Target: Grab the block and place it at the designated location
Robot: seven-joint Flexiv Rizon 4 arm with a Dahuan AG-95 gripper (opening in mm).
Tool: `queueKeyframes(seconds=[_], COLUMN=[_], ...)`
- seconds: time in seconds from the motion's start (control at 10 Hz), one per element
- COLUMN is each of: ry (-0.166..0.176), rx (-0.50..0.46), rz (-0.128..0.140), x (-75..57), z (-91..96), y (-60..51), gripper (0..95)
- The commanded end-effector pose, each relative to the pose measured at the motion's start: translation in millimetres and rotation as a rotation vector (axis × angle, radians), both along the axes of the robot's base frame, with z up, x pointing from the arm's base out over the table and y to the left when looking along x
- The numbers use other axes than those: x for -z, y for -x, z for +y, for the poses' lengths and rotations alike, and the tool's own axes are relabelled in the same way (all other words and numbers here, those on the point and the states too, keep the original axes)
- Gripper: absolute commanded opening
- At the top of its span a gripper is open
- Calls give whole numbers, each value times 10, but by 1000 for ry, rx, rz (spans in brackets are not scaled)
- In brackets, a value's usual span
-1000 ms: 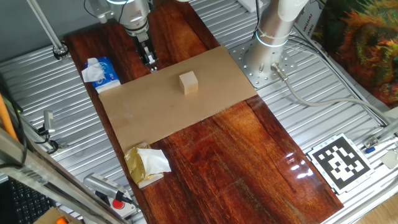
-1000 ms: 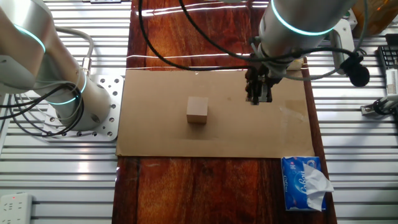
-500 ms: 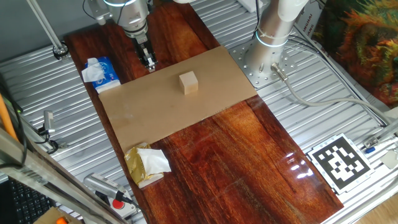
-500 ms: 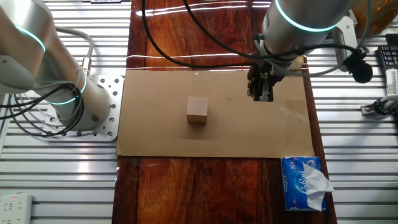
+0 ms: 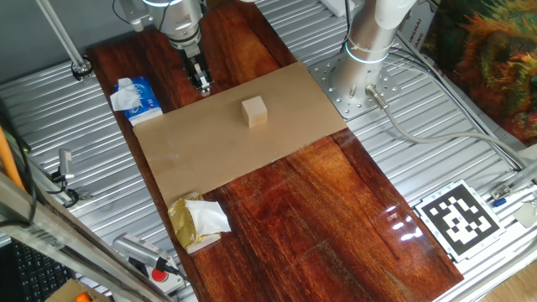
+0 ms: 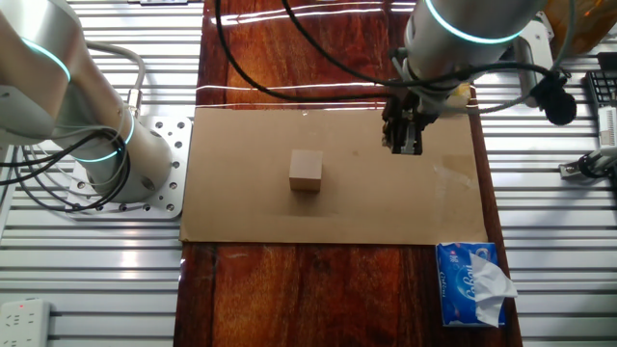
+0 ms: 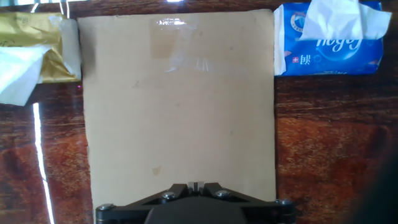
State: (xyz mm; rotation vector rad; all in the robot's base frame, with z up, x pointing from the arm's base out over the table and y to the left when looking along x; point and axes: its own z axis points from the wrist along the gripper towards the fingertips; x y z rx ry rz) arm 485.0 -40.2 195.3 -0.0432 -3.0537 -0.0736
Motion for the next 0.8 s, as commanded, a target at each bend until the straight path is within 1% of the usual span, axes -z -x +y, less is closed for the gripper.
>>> queueKeyframes(seconds=[0.1, 0.2, 0.3, 0.4, 0.5, 0.6, 0.8], ry=[-6, -17, -20, -23, -18, -22, -17], rx=[8, 17, 19, 18, 10, 8, 14], rz=[15, 19, 19, 12, 5, 6, 10], x=[-5, -5, -5, -25, -28, -46, -89], z=[5, 5, 5, 14, 16, 25, 45], y=[-7, -7, -7, 2, 2, 11, 33], gripper=[0, 0, 0, 0, 0, 0, 0])
